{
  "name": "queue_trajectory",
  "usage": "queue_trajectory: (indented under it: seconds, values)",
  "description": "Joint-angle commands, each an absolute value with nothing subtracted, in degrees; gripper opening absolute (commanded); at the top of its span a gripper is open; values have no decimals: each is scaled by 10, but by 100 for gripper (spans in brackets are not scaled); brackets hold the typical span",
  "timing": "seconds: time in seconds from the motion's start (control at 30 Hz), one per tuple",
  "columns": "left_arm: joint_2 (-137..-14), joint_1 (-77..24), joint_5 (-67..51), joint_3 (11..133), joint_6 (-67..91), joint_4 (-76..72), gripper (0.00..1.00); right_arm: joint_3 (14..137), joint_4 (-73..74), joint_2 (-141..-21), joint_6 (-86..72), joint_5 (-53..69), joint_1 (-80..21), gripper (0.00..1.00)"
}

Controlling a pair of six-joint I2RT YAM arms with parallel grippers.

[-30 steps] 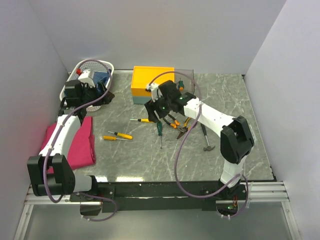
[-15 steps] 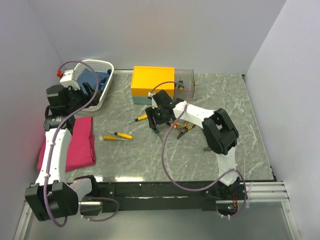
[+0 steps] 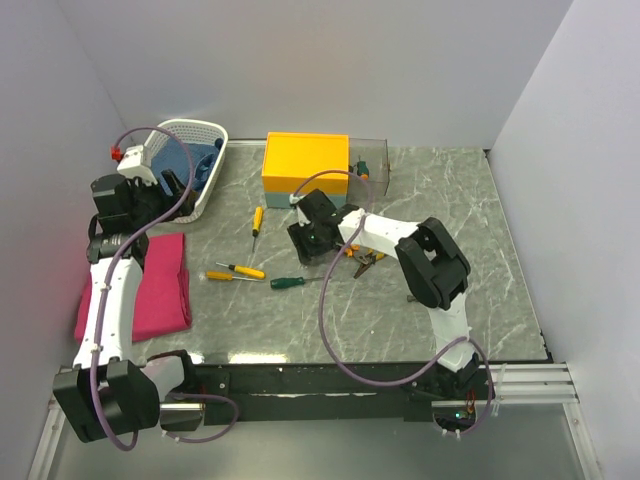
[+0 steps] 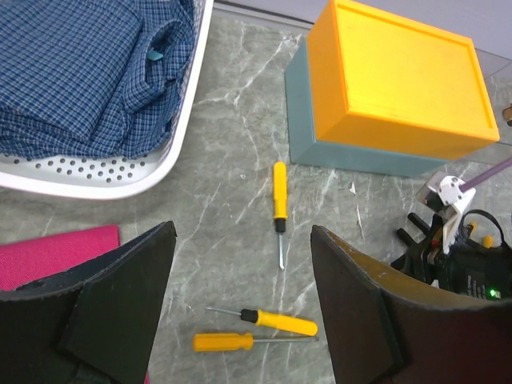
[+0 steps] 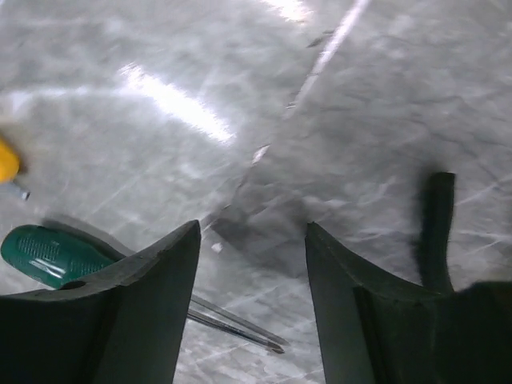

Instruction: Sort the tools into containers

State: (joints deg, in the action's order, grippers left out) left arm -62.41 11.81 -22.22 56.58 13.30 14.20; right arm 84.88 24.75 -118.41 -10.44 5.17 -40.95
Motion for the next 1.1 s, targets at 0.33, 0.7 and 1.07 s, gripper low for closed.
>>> queue_trajectory:
  seconds: [0.33,0.7,1.07]
  values:
    - [-601,121,-243,547,149,107,74,744,230,-1020,378,370,-431,77]
    - [-583,139,-232,523,151,105,74,748,306,-1067,641,336,-484,80]
    - [-587,164,-243,519,178,92,74,707,290,-1093,708,300,-534,62]
